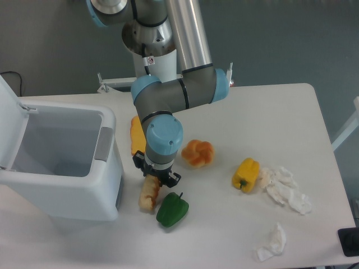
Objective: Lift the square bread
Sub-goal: 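Lower the gripper onto the bread roll and close on it, then lift the bread roll and carry it toward the orange knotted bun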
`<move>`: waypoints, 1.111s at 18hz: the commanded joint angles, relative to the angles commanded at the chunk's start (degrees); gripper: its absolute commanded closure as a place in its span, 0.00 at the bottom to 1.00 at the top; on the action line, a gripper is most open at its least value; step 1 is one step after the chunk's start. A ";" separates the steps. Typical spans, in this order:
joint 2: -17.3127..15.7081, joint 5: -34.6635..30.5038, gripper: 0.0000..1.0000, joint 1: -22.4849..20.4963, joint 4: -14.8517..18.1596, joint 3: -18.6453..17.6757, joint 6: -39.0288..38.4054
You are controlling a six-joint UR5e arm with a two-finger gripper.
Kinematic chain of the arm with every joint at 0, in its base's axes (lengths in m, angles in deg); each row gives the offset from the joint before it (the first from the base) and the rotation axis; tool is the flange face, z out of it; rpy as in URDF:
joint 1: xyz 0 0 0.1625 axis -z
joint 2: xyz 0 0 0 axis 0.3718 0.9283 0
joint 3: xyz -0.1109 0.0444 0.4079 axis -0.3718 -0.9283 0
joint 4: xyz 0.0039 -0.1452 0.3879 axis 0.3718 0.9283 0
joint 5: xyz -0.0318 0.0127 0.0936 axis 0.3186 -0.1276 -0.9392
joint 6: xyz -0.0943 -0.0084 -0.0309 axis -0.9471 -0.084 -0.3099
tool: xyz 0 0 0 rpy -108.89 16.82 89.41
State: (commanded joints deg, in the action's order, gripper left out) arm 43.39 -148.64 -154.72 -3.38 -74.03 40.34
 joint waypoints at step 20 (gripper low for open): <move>-8.08 0.17 0.65 -5.62 1.14 4.48 13.88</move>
State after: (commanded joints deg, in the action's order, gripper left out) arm 35.31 -148.47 -160.34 -2.24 -69.54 54.22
